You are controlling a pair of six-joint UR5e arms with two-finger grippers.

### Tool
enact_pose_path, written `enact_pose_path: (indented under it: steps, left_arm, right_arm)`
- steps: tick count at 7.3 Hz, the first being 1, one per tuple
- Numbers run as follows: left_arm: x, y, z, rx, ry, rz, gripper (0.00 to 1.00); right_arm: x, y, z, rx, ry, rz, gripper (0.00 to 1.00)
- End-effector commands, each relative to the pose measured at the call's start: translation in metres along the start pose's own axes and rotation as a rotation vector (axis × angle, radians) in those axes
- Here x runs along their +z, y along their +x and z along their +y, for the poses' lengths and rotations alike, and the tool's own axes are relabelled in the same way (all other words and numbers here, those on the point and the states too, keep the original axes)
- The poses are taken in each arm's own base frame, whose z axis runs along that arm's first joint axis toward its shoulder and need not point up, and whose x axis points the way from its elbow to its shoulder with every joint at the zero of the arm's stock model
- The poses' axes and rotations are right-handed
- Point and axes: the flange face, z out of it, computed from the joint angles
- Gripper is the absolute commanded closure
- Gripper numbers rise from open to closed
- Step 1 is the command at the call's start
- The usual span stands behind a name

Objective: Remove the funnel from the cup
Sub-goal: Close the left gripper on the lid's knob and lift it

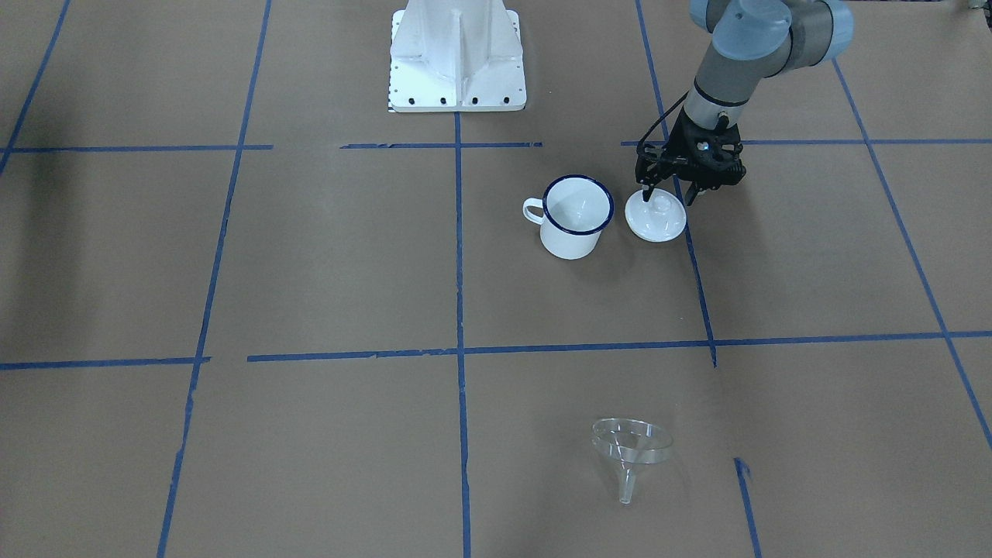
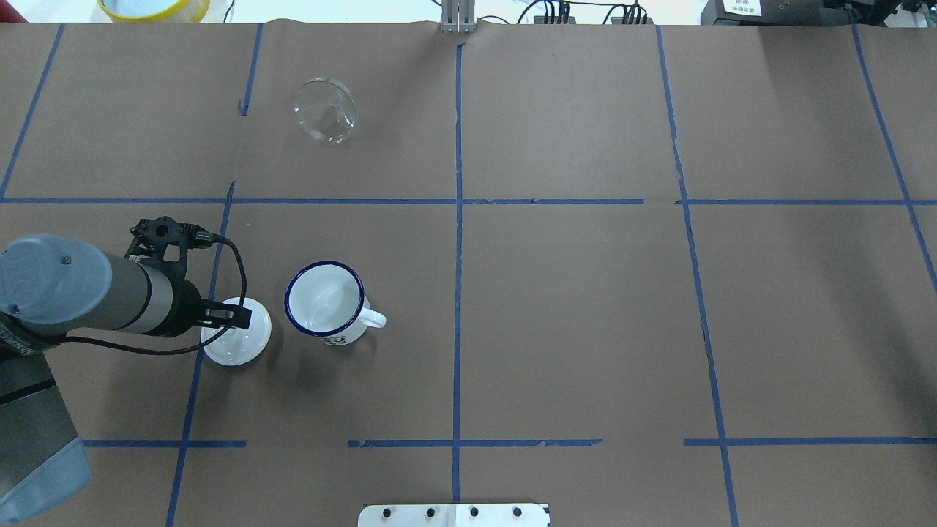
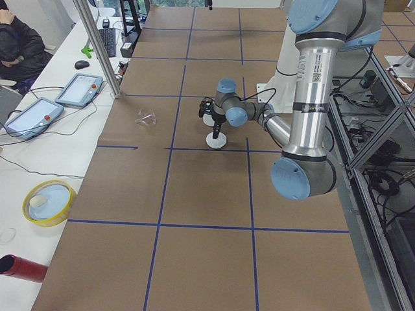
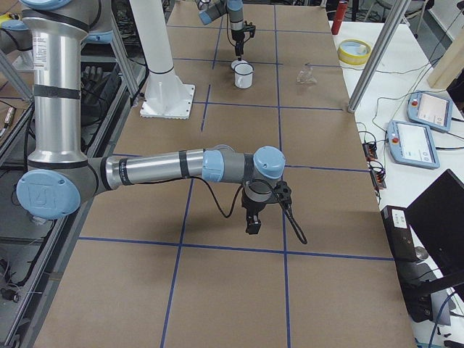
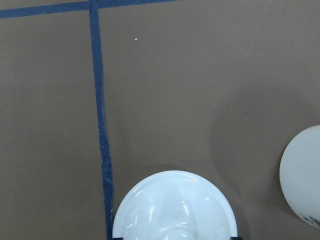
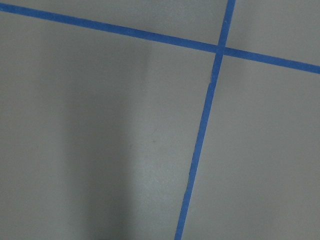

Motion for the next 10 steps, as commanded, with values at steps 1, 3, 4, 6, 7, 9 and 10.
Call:
enact_pose_path:
  steps: [1, 3, 4, 6, 7, 9, 10]
  left_arm:
    - [0.0091, -0.0007, -0.0003, -0.001, -0.007, -0.009, 0.25]
    - [0.0124, 0.0012, -0.0021, -0.001, -0.01, -0.009, 0.28]
    - [0.0124, 0.0012, -0.0021, 0.0, -0.01, -0.009, 0.29]
    - [0.0127, 0.0017, -0.0015, 0.003, -0.011, -0.009, 0.3]
    - [0.0131, 0.0008, -0.0021, 0.003, -0.01, -0.01, 0.32]
    - [0.0131, 0.0008, -0.0021, 0.003, -0.01, -0.01, 0.41]
    - [0.0131, 0.0008, -0.0021, 0.003, -0.01, -0.01, 0.41]
  right_arm:
    - [0.0005, 0.0005, 0.0001, 0.001, -0.001, 0.0, 0.0]
    - [0.0, 0.0, 0.0, 0.0, 0.0, 0.0, 0.0]
    - [0.0, 0.0, 0.0, 0.0, 0.0, 0.0, 0.0]
    - [0.0, 0.0, 0.0, 0.0, 0.0, 0.0, 0.0]
    - [0.0, 0.0, 0.0, 0.0, 0.0, 0.0, 0.0]
    - [0.0005, 0.0005, 0.0001, 0.001, -0.001, 0.0, 0.0]
    - [0.0, 0.0, 0.0, 0.0, 0.0, 0.0, 0.0]
